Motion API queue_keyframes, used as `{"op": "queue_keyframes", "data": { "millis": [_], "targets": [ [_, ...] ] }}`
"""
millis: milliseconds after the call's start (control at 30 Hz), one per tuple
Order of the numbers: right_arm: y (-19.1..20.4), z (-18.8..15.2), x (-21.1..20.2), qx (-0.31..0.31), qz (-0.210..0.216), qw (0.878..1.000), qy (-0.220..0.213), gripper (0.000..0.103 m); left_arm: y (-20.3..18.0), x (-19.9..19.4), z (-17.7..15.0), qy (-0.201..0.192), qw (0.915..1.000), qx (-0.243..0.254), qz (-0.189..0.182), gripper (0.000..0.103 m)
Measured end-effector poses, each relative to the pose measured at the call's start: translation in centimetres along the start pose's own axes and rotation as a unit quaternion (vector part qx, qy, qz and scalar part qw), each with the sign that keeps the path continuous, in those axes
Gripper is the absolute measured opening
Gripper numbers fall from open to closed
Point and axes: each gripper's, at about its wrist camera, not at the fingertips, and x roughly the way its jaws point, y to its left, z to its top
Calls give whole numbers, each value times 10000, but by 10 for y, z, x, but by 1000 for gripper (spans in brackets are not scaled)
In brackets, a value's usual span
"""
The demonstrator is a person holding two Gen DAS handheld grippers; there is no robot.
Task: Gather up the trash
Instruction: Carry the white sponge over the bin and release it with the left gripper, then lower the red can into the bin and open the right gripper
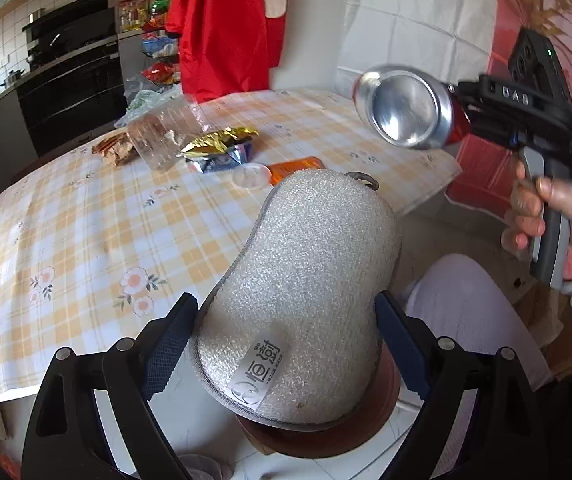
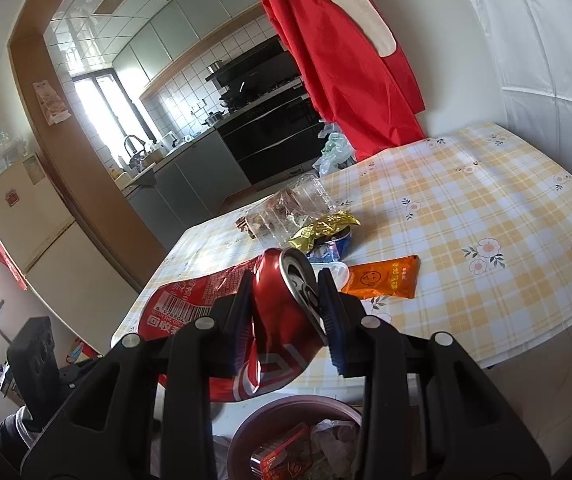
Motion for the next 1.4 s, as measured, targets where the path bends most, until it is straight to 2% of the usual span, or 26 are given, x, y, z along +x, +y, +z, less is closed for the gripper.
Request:
{"op": "queue_keyframes", "data": {
  "millis": [133, 333, 467, 567, 733, 833, 933, 1100, 1200, 1300, 1400],
  "targets": [
    [1, -7, -6, 24, 6, 10000, 12, 35, -13, 7, -10, 206, 9997, 141, 39, 87],
    [2, -12, -8, 46, 4, 10000, 61, 35, -16, 23, -23, 410, 9987, -52, -308, 88],
    [1, -13, -8, 54, 0, 10000, 77, 35, -14, 33, -24, 340, 9983, -229, -405, 89],
    [0, -14, -7, 57, -27, 9999, 120, 35, -4, 33, -22, 211, 9966, -624, -485, 90],
    [-1, -20, -4, 100, -47, 9997, 200, 35, 16, 12, -16, -188, 9916, -1282, -68, 95],
    [3, -25, -1, 49, -54, 9996, 276, 35, 28, -11, -22, -640, 9800, -1877, 192, 97],
    [10, -31, 5, -45, -21, 9992, 402, 35, 36, -26, -28, -910, 9687, -2252, 510, 97],
    [26, -44, 9, -287, 22, 9978, 598, 35, 41, -39, -32, -1108, 9600, -2349, 1049, 97],
    [35, -53, 10, -477, 88, 9957, 792, 35, 43, -43, -36, -1114, 9576, -2412, 1112, 97],
    [44, -58, 5, -756, 55, 9935, 852, 35, 45, -46, -42, -1027, 9586, -2448, 1028, 97],
    [50, -61, 0, -951, 22, 9913, 906, 35, 45, -53, -49, -1099, 9560, -2479, 1119, 97]
  ]
}}
